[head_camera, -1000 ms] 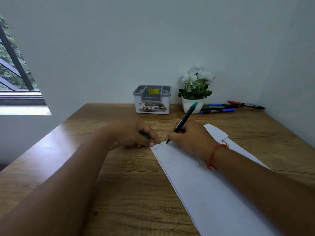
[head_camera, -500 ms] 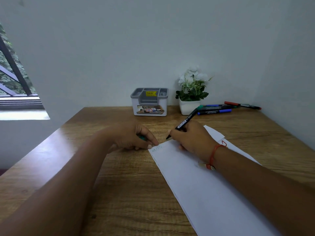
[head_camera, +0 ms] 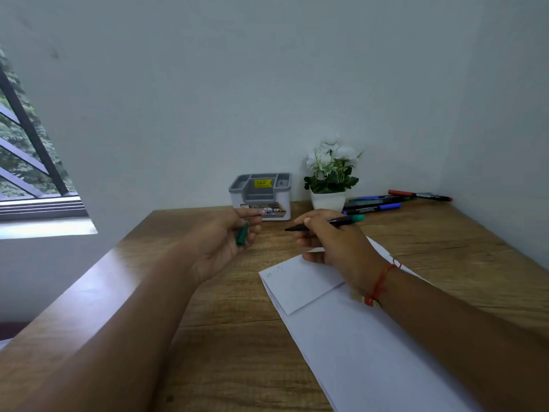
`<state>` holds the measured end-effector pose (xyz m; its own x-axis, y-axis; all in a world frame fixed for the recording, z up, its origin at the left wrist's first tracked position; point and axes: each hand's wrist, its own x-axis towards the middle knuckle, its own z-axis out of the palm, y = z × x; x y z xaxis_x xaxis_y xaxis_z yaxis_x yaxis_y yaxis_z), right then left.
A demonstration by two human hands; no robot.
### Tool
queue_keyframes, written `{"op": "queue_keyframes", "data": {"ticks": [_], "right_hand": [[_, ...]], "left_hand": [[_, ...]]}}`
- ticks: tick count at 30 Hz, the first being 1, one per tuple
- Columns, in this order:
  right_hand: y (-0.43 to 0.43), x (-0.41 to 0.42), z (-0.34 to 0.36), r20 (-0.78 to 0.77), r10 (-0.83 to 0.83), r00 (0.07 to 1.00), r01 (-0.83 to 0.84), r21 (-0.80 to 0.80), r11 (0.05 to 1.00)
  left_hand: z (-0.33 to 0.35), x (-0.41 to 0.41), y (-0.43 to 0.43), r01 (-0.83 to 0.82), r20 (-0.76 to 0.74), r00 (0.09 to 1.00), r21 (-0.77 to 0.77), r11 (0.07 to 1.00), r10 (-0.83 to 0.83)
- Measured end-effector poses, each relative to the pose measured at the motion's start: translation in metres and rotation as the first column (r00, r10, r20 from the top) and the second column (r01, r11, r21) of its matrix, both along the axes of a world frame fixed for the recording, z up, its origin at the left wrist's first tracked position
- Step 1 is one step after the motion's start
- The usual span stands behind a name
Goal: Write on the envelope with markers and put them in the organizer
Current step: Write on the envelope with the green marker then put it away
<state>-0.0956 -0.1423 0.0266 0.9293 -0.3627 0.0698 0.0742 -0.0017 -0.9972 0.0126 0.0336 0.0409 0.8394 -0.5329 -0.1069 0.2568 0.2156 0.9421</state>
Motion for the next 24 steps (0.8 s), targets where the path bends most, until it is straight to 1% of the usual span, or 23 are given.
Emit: {"op": "queue_keyframes", "data": {"ticks": [1,4,7,10,13,17,20,24], "right_hand": [[0.000,0.000,0.001,0.025,0.002,1.000,-0.002,0.011,1.000],[-0.003,-0.002,-0.001,0.136,0.008,0.991,-0.002,-0.043,0.999],[-0.005,-0.004,-0.001,0.217,0.013,0.976,0.002,-0.071,0.997],[-0.005,-0.005,-0.002,0.266,0.041,0.963,-0.034,-0.031,0.999],[-0.002,-0.006,-0.002,0.283,0.078,0.956,-0.084,0.010,0.996],[0.001,-0.006,-0.001,0.290,0.116,0.950,-0.110,-0.036,0.993],[0.000,-0.006,-0.001,0.300,0.124,0.946,-0.102,-0.088,0.991],[0.000,-0.005,-0.003,0.311,0.122,0.943,-0.101,-0.082,0.991]], "left_hand": [[0.000,0.000,0.000,-0.014,-0.016,1.000,-0.050,0.999,0.013],[-0.001,0.001,-0.001,0.002,-0.037,0.999,-0.166,0.986,-0.008],[-0.002,-0.001,-0.001,0.027,-0.029,0.999,-0.208,0.978,-0.034],[0.000,-0.005,-0.003,0.027,-0.020,0.999,-0.242,0.970,-0.033],[0.003,-0.009,-0.005,-0.020,-0.043,0.999,-0.293,0.956,0.007],[0.005,-0.010,-0.007,-0.050,-0.078,0.997,-0.296,0.954,0.028],[0.003,-0.011,-0.008,-0.036,-0.063,0.998,-0.261,0.965,0.020],[0.001,-0.012,-0.010,-0.014,-0.045,0.999,-0.230,0.973,0.004]]}}
